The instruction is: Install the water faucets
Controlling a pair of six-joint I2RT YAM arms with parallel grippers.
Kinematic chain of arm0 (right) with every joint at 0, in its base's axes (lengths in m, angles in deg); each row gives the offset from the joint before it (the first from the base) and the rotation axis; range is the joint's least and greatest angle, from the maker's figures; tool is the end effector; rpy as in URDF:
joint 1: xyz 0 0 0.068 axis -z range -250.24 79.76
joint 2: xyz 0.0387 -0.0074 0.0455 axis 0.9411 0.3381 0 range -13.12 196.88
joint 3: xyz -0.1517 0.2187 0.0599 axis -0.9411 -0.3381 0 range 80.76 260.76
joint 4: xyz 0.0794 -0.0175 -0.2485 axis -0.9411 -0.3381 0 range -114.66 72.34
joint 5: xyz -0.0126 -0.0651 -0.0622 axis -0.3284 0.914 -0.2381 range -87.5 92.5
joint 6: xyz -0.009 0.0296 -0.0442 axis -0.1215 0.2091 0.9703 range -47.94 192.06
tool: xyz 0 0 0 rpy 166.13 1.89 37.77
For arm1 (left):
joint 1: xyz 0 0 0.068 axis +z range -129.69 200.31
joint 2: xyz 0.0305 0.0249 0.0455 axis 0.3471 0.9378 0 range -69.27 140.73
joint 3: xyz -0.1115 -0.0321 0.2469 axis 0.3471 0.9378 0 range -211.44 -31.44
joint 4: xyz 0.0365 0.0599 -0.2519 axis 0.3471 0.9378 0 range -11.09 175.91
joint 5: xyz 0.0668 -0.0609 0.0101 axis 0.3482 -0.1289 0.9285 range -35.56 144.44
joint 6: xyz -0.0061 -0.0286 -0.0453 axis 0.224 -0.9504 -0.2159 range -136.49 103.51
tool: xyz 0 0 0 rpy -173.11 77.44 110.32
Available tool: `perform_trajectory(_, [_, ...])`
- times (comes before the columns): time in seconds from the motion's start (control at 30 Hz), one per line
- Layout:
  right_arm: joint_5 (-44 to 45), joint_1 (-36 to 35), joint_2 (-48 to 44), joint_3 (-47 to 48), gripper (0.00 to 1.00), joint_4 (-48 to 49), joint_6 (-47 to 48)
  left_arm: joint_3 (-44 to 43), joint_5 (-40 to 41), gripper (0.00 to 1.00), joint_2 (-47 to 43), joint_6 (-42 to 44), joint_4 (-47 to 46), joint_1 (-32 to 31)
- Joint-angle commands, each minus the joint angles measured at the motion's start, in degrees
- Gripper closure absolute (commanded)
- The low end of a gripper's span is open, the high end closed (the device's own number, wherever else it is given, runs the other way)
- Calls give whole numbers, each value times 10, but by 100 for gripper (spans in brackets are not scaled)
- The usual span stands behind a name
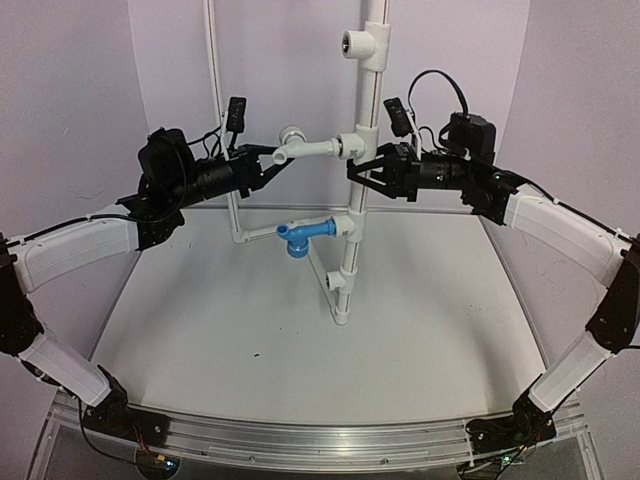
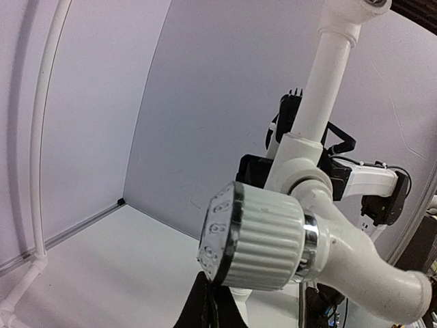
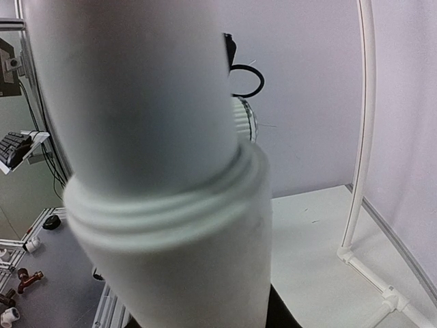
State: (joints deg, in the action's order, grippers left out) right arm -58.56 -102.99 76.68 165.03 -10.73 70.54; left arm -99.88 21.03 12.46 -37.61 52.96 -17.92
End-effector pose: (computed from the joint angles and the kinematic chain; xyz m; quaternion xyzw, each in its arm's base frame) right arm 0.2859 0.2210 0.4159 -0.5121 0.4816 0.5207 0.4845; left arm 0.2515 -0.2230 0.3996 0.3110 0.5584 -0.5263 0.5608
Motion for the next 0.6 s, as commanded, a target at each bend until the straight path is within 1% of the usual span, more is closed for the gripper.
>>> perform_trajectory(0.0, [4, 3, -5, -19, 100, -69, -82, -56, -38, 100, 5, -3, -22, 9])
perform_trajectory(0.17, [5, 4, -6, -19, 100, -69, -82, -82, -70, 100, 3, 7, -5, 19])
perform_trajectory(0.3, [6, 6, -3, -17, 100, -69, -82, -150, -137, 100, 19, 54, 80, 19])
perform_trajectory(0.37, [7, 5, -2, -15, 100, -69, -83, -174, -150, 100, 23, 69, 110, 19])
perform_trajectory(0.57, [13, 5, -4, -15, 100, -69, -85, -217, -176, 100, 27, 87, 155, 19])
